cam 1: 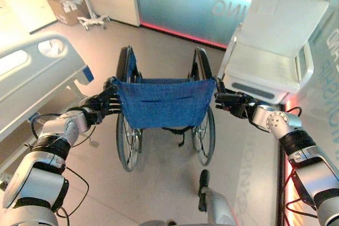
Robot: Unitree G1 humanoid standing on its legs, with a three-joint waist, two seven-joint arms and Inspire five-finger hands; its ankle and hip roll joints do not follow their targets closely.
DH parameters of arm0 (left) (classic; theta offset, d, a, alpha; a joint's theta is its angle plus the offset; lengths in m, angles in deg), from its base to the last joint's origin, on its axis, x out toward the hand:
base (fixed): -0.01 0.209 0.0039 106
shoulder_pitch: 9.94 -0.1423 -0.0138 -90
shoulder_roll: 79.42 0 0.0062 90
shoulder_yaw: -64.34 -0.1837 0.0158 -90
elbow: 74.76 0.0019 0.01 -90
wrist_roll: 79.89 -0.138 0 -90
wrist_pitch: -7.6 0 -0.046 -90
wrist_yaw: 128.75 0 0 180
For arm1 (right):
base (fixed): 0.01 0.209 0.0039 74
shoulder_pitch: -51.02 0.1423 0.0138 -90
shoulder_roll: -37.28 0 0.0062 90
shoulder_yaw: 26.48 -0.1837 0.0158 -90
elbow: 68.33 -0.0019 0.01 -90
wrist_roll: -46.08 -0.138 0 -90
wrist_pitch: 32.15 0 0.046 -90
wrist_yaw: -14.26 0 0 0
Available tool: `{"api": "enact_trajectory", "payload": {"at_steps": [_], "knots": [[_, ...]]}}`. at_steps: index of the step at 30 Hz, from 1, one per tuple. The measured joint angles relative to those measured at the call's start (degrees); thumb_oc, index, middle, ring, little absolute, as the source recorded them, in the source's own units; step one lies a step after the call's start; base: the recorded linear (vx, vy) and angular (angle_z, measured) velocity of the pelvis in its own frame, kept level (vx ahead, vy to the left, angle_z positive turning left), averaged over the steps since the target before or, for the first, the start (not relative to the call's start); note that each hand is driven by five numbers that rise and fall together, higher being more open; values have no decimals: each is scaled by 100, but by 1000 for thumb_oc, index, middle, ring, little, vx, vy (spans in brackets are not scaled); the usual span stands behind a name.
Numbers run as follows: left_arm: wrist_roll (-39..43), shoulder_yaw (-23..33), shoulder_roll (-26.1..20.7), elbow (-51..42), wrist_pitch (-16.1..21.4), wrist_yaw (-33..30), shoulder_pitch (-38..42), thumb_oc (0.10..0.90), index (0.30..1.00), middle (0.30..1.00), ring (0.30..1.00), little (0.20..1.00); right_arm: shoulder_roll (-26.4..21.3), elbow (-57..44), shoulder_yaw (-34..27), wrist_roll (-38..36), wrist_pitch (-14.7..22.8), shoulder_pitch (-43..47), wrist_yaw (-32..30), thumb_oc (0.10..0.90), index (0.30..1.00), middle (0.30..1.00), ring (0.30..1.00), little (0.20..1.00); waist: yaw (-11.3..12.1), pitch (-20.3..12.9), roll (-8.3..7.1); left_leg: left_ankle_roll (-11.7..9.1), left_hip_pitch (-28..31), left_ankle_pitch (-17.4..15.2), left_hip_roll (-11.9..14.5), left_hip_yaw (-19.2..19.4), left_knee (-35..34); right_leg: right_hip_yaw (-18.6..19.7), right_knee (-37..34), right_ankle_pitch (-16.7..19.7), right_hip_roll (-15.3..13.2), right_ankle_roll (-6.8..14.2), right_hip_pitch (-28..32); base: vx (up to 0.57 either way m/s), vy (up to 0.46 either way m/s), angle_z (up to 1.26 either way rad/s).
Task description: Push the wheelchair next to the bed
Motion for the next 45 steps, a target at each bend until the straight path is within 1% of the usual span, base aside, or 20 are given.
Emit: {"api": "enact_trajectory", "payload": {"at_steps": [2,3,4,6,7,12,14,16,20,21,23,25,27,28,31,34,38,42,44,45], "knots": [[6,10,250,18,104,-57,-147,400,300,300,300,300,-77,263,76,2,-90,40,103,400,300,300,300,300,65,-188,-154,-540,-579,-326,-157,-401,1972,139,232,220,282,-779,432,475,-269,28],[7,16,409,25,218,-110,-203,400,300,300,300,300,-150,277,80,5,-80,51,133,400,300,300,300,300,71,-221,-56,-592,-907,-303,-156,-398,2749,304,269,314,356,-655,455,448,-238,7],[12,17,632,26,261,-223,-286,400,300,300,300,300,-261,276,95,51,-15,105,163,400,300,300,300,300,140,-325,339,-863,-1642,53,44,-387,4112,348,160,233,542,-657,552,407,-181,-19],[214,86,715,-73,309,-255,-386,400,300,300,300,300,-334,251,74,55,213,154,237,400,300,300,300,300,424,-302,592,-855,-2878,1017,176,-471,5820,678,127,92,655,-808,639,440,-136,-46],[263,201,711,-188,328,-255,-450,400,300,300,300,300,-334,238,67,54,282,163,237,400,300,300,300,300,505,-260,557,-724,-3216,938,202,-459,5957,770,62,68,660,-819,707,592,-67,-45],[420,282,508,-498,385,-33,-705,400,300,300,300,300,-279,305,280,275,304,252,239,400,300,300,300,300,836,168,312,-745,-3463,987,412,-639,2120,1260,-540,-304,762,-723,1986,610,32,-19],[504,279,385,-630,409,200,-765,400,300,300,300,300,-351,317,293,278,285,295,304,400,300,300,300,300,894,221,450,-1047,-3235,1234,573,-755,129,1371,-694,-588,962,-718,2464,863,56,-8],[580,268,337,-839,407,250,-778,400,300,300,300,300,-446,342,288,282,296,290,408,400,300,300,300,300,1042,253,533,-1142,-3138,1278,709,-751,-605,1462,-734,-836,1071,-771,2826,594,37,-18],[591,268,194,-1292,275,388,-826,400,300,300,300,300,-571,657,240,328,298,295,801,400,300,300,300,300,1496,164,499,-1104,-2790,1253,741,-981,-358,1728,-398,-1684,975,-614,3284,692,79,-54],[624,302,149,-1361,263,384,-852,400,300,300,300,300,-465,738,224,511,399,283,879,400,300,300,300,300,1727,74,293,-948,-2748,1654,532,-899,-217,1520,7,-2073,606,-459,3238,603,190,-89],[619,396,150,-1298,261,319,-777,400,300,300,300,300,-251,862,163,692,652,398,895,400,300,300,300,300,1813,70,318,-475,-2727,1898,444,-726,-79,478,1376,-2051,161,-219,2832,505,221,-64],[617,488,151,-1116,285,350,-691,400,300,300,300,300,-104,873,-1,802,787,369,947,400,300,300,300,300,1786,90,271,290,-2553,2258,207,-616,148,18,3091,-1339,-438,626,2360,490,209,-15],[616,500,166,-1067,383,337,-667,400,300,300,300,300,-96,875,-19,951,759,357,1059,400,300,300,300,300,1742,113,181,463,-2360,1977,59,-633,244,34,4024,-965,-747,731,1935,515,67,6],[616,500,203,-1050,408,329,-667,400,300,300,300,300,-94,876,-17,976,739,354,1102,400,300,300,300,300,1731,117,211,509,-2157,1916,71,-699,111,-51,4249,-1094,-836,551,1623,483,-36,4],[616,536,195,-1052,521,316,-666,400,300,300,300,300,-133,877,-1,1061,601,342,1131,400,300,300,300,300,1557,120,214,513,-1746,1925,73,-920,-116,-283,3323,-1189,-894,384,1270,413,-199,46],[614,769,484,-1327,814,146,-733,400,300,300,300,300,-350,873,6,1179,608,314,1329,400,300,300,300,300,1413,122,197,327,-1559,1641,62,-1413,-177,-316,560,-975,-613,395,975,493,-320,64],[599,796,764,-1510,842,25,-844,400,300,300,300,300,-621,870,59,1177,600,256,1446,400,300,300,300,300,939,82,99,254,-1171,1213,-300,-2358,-53,429,-1699,395,-441,608,750,595,-446,90],[499,754,939,-1511,826,70,-904,400,300,300,300,300,-811,874,262,1182,487,288,1491,400,300,300,300,300,746,82,100,162,-716,973,-421,-3016,166,485,-1851,981,-212,270,706,527,-541,67],[501,725,992,-1497,781,83,-937,400,300,300,300,300,-923,869,337,1182,373,315,1501,400,300,300,300,300,662,75,69,-329,-703,658,-507,-2964,781,513,-1837,1191,15,-62,1041,366,-407,75],[504,660,1000,-1496,652,89,-970,400,300,300,300,300,-1018,870,578,1182,271,328,1521,400,300,300,300,300,666,31,-117,-504,-743,547,-768,-2730,1459,456,-1500,1177,-143,-452,1497,378,-476,52]]}}
